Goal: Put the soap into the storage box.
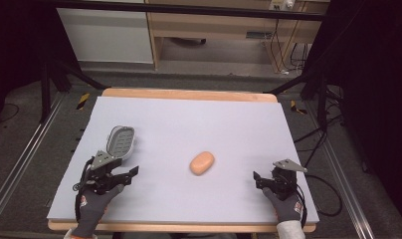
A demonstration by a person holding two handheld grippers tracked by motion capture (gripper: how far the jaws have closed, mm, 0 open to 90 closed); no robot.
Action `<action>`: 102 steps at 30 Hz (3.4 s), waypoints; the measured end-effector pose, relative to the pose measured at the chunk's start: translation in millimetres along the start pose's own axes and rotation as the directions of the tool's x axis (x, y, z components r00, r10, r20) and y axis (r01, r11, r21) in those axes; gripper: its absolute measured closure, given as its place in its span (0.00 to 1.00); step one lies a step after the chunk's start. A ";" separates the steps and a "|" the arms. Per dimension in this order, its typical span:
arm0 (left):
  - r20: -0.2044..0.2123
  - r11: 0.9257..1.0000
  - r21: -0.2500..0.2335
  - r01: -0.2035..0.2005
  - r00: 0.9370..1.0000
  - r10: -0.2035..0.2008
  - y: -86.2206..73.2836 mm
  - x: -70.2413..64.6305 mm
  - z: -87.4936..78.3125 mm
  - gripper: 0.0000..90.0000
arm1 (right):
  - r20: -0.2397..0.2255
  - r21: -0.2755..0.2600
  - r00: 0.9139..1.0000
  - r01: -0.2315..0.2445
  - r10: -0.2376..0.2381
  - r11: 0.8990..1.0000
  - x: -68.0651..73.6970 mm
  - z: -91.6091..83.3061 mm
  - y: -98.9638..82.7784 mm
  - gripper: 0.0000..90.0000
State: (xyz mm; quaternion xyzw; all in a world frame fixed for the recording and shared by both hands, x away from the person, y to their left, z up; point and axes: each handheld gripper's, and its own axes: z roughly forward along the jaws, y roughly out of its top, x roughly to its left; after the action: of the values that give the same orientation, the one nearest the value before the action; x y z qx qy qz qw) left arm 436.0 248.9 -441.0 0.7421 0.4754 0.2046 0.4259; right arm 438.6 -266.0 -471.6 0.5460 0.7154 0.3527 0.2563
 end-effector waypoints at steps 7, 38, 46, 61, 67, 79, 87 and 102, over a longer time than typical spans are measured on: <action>0.018 1.000 -0.010 -0.007 1.000 0.007 9.6 -8.9 4.1 0.32 | 0.000 0.005 1.000 0.008 -0.008 1.000 0.0 1.7 0.3 0.13; 0.091 0.996 -0.024 -0.089 0.992 0.091 50.1 -64.7 40.5 0.34 | -0.008 0.002 1.000 0.012 -0.012 1.000 3.4 -0.5 3.7 0.13; 0.106 0.995 -0.013 -0.101 0.989 0.102 53.3 -75.7 49.9 0.34 | -0.007 0.002 1.000 0.010 -0.010 1.000 3.4 -0.3 3.9 0.13; 0.133 0.991 0.008 -0.131 0.983 0.129 58.3 -94.6 64.5 0.32 | -0.010 0.006 1.000 0.015 -0.015 1.000 3.2 0.1 3.9 0.13; 0.140 0.988 0.019 -0.156 0.978 0.151 60.1 -103.8 71.4 0.30 | -0.014 0.005 1.000 0.011 -0.011 1.000 3.3 -0.1 3.9 0.13; 0.162 0.981 0.043 -0.190 0.970 0.181 63.5 -122.7 87.4 0.29 | -0.016 0.001 1.000 0.019 -0.019 1.000 3.5 0.0 4.2 0.13; 0.173 0.975 0.070 -0.212 0.965 0.197 64.3 -133.0 100.4 0.29 | -0.015 0.004 1.000 0.018 -0.018 1.000 4.3 0.0 4.7 0.13; 0.177 0.962 0.129 -0.241 0.960 0.217 60.0 -147.2 130.3 0.28 | -0.021 0.006 0.999 0.026 -0.026 1.000 5.4 1.0 5.0 0.13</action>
State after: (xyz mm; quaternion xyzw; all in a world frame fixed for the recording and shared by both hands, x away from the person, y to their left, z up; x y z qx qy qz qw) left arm 491.9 51.3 -448.6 0.8361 0.3641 0.1557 0.3797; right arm 440.9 -259.8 -468.2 0.5337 0.7263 0.3525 0.2517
